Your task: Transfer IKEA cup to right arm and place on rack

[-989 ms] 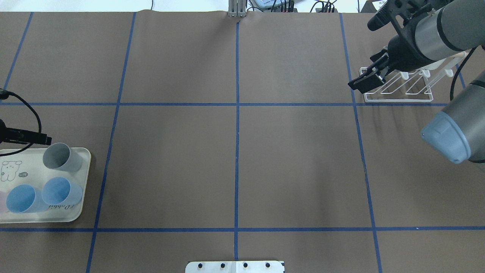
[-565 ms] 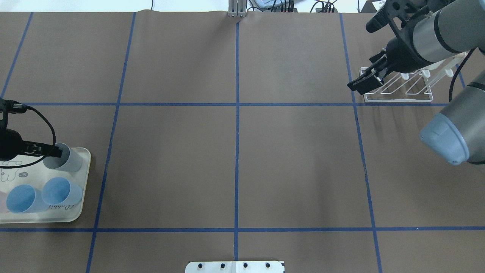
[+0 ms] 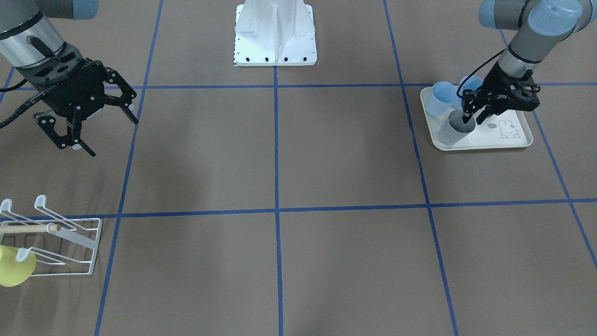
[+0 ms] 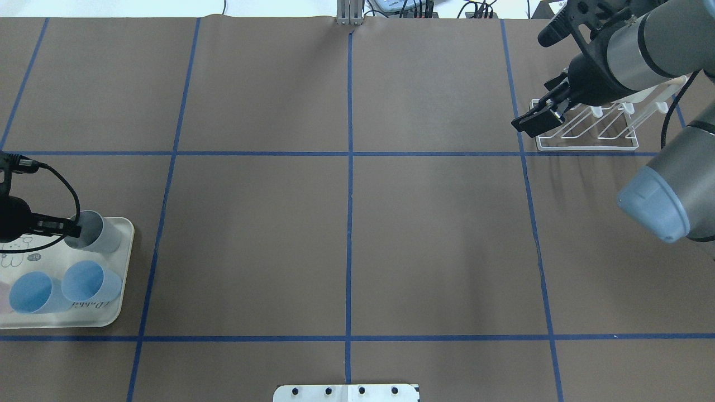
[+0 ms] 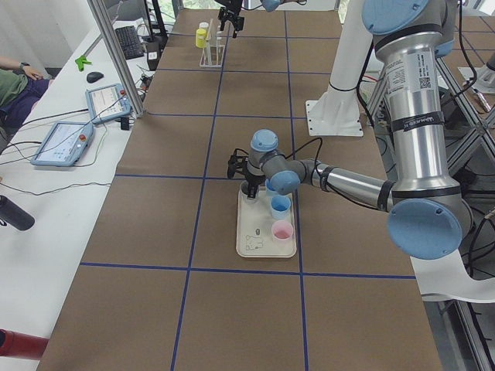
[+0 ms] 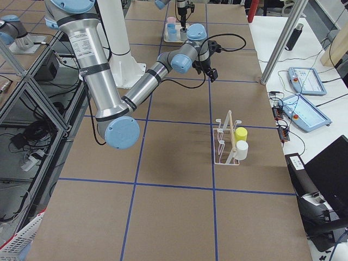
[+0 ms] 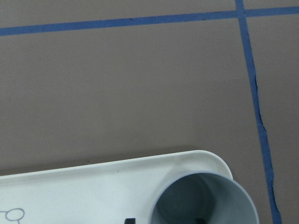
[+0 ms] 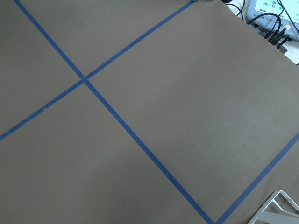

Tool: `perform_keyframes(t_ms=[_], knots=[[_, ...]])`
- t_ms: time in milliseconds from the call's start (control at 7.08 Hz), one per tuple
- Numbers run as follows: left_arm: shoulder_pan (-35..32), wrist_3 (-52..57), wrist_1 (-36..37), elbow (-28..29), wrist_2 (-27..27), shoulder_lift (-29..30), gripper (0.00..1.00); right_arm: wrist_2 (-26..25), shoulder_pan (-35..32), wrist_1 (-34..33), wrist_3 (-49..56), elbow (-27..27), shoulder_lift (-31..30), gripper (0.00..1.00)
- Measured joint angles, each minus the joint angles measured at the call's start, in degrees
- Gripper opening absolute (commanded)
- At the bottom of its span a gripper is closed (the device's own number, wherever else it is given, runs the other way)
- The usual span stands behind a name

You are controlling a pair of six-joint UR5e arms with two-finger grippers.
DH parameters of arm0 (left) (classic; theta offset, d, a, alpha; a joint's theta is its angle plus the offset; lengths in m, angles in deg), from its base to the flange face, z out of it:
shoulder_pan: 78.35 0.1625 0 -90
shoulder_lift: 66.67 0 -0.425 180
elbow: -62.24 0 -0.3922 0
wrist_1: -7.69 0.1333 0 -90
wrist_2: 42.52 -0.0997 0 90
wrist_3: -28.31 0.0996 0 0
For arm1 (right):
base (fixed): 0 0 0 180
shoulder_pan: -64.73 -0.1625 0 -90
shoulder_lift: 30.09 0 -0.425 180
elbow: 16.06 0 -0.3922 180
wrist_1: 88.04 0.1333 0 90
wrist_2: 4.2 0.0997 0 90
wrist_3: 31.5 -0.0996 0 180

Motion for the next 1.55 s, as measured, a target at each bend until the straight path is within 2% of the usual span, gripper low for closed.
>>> perform_keyframes(t_ms=[141, 283, 989, 1271, 1554], knots=[[0.0, 0.0, 0.0, 0.1, 0.0, -0.1, 0.09, -0.1, 0.1, 0.0, 0.0, 0.0, 0.0, 0.99], [0.0, 0.0, 0.1, 0.2, 0.0, -0.1, 0.01, -0.2, 0.1, 0.0, 0.0, 0.0, 0.0, 0.99], [-0.9, 0.1, 0.2, -0.5, 1.8, -0.1, 0.0, -0.7, 0.5, 0.0, 0.0, 0.2, 0.1, 0.99], [-7.0, 0.2, 0.3, -1.6, 7.4, 0.3, 0.0, -1.0, 1.1, 0.5, 0.1, 0.3, 0.3, 0.99], [-13.3, -0.7, 0.5, -2.6, 14.8, 3.2, 0.0, -3.9, 3.6, 2.8, 0.0, 0.8, 0.9, 0.99]])
